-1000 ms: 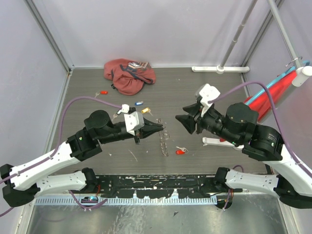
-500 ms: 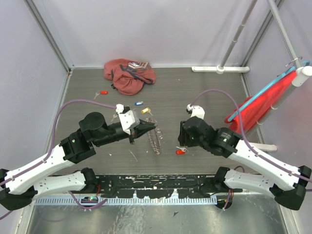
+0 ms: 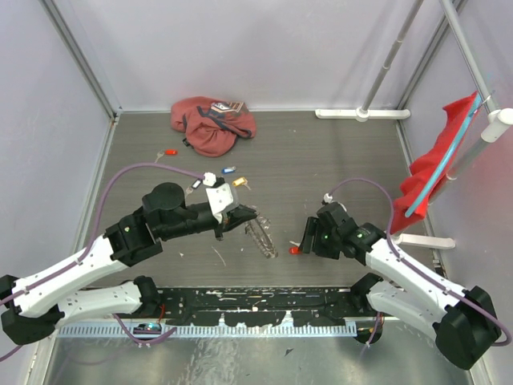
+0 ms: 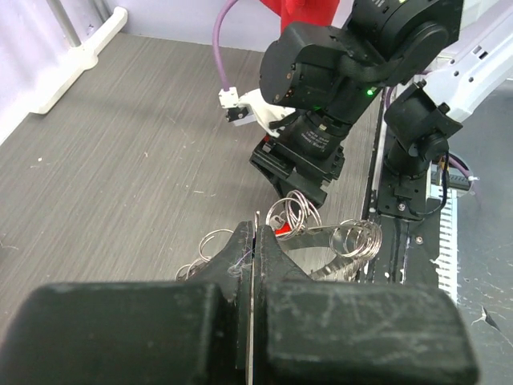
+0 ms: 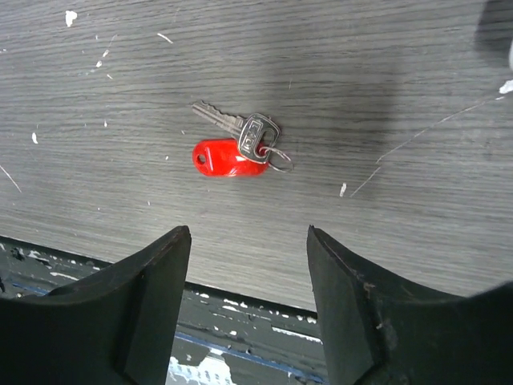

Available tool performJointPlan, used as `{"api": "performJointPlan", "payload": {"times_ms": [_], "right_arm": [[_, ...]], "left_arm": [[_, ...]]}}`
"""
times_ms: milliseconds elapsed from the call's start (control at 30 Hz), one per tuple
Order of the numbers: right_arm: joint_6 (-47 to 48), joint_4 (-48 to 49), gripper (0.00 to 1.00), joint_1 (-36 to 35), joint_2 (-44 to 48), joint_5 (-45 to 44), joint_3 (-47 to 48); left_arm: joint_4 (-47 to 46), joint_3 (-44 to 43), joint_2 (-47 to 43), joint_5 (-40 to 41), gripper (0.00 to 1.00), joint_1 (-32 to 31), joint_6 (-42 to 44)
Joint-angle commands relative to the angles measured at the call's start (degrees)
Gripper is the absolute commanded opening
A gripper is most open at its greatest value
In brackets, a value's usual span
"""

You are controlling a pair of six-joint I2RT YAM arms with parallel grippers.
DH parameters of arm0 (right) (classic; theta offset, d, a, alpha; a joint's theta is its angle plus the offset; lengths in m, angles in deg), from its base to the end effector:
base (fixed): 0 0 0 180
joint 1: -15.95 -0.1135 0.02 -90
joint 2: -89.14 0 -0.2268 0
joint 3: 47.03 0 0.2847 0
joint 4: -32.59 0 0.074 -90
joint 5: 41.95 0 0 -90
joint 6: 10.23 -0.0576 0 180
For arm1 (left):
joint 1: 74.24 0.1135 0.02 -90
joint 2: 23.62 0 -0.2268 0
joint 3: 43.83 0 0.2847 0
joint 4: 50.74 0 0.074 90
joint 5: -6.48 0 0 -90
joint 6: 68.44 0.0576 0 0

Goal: Put the keys on the keyring
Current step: Pick up the key from the center of the board.

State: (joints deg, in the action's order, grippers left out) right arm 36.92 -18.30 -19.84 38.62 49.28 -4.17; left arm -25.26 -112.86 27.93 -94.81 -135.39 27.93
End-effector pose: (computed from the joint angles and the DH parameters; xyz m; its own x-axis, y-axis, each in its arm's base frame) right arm 0.1831 0.1335 0.1383 -0.9111 0.1813 -0.3701 0.0353 0.9291 0.3683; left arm 0.1251 -0.2505 0.3585 0.0389 0.1548 -0.9872 0.9541 0.2880 0.0828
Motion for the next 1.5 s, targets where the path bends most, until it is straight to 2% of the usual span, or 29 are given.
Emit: {"api": "performJointPlan", "payload": {"times_ms": [0, 133, 400, 833, 1167, 1467], "right_arm": [[1.1, 9.4, 0.67, 2.5, -1.5, 3.6, -1.6], [3.1, 13.2, 0.68, 5.5, -3.8, 4.6, -3.7], [6.8, 16.9, 0.64, 9.6, -7.8, 7.2, -5.5], [7.2, 22.7, 0.63, 10.3, -10.4, 13.3, -8.6], [7.0, 23.5, 0.47, 10.4, -7.4, 18.4, -8.5], [8.7, 21.3, 0.41, 10.4, -7.3, 16.4, -8.9]], "left_arm": [[-1.8, -2.4, -0.4, -1.6, 0.00, 0.3, 0.3], [-1.8, -2.6, -0.1, -2.2, 0.00, 0.3, 0.3], [-1.8, -2.9, 0.1, -2.5, 0.00, 0.3, 0.3], [-2.1, -3.2, 0.4, -2.9, 0.00, 0.2, 0.0], [-2.4, -3.4, 0.8, -3.3, 0.00, 0.3, -0.3], [-2.9, -4.0, 1.7, -3.9, 0.00, 0.3, -0.6]]}}
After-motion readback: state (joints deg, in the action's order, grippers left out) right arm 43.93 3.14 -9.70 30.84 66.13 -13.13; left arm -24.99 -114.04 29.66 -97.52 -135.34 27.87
